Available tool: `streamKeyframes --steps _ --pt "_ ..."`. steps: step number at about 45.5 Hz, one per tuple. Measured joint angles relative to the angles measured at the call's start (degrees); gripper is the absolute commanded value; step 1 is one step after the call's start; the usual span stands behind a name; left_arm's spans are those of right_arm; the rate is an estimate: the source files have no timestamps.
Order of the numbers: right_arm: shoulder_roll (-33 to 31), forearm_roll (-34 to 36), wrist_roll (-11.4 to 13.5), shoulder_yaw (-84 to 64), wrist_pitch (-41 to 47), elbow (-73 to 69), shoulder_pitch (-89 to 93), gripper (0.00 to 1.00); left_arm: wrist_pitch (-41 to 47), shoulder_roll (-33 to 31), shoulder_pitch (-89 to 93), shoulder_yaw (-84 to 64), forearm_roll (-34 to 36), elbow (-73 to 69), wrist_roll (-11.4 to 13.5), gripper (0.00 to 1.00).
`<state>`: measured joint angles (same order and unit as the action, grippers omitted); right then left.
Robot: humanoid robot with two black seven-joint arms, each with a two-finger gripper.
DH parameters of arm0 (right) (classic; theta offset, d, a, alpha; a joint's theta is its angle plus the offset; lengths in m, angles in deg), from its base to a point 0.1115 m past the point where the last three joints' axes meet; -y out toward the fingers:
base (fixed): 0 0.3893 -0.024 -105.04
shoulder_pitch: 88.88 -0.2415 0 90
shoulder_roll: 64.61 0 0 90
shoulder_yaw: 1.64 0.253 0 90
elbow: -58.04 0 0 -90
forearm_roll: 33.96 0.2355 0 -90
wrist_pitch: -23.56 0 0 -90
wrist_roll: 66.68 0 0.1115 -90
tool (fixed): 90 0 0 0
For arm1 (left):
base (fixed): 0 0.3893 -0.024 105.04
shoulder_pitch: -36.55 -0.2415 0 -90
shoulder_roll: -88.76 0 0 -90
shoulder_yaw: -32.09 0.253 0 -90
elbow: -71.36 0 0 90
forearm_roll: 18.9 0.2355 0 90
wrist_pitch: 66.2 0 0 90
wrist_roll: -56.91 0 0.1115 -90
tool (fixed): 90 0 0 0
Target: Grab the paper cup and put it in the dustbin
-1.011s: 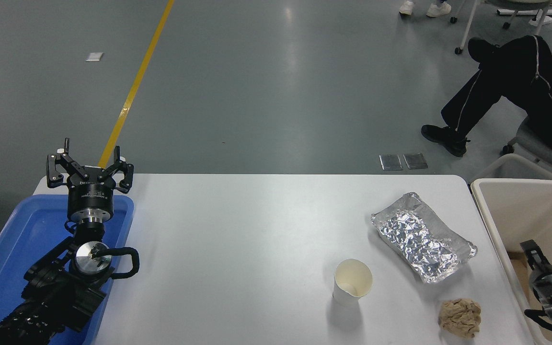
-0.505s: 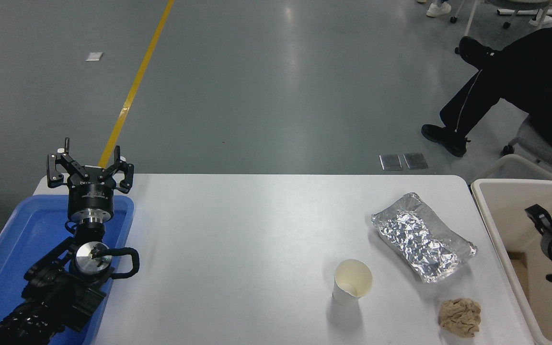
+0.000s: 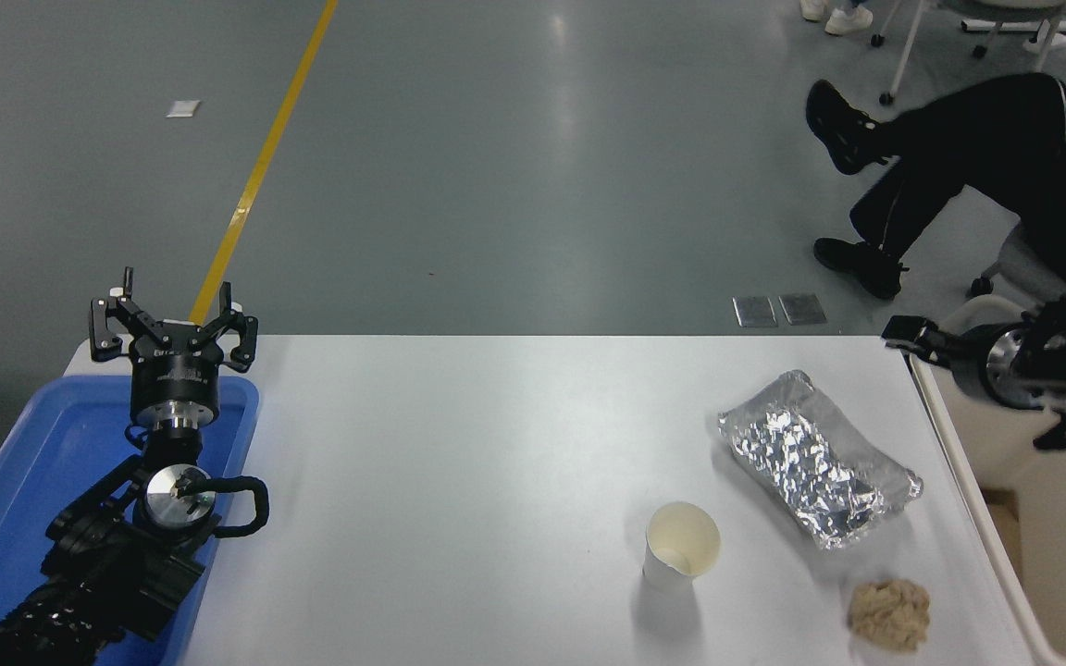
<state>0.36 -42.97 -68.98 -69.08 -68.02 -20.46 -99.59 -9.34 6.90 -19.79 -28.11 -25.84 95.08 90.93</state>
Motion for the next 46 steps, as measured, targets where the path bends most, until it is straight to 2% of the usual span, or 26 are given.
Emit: streamKeyframes --steps 10,22,33,46 --pt "3.1 -5.5 -3.3 -4.1 8.2 -13.3 -12.6 1.00 0.0 0.0 0.0 0.0 0.0 0.0 0.0 0.99" --pt "3.1 -7.9 -8.9 -5.1 30.1 -19.3 -27.2 1.00 0.0 0.0 0.0 0.0 0.0 0.0 0.1 0.99" --pt "2.0 -8.0 -10.6 -3.2 41.5 -20.8 -37.2 1.00 0.0 0.0 0.0 0.0 0.0 0.0 0.1 0.99" --pt "0.5 -8.0 -10.7 -3.0 44.8 -21.3 -40.8 1.00 0.0 0.0 0.0 0.0 0.0 0.0 0.1 0.99"
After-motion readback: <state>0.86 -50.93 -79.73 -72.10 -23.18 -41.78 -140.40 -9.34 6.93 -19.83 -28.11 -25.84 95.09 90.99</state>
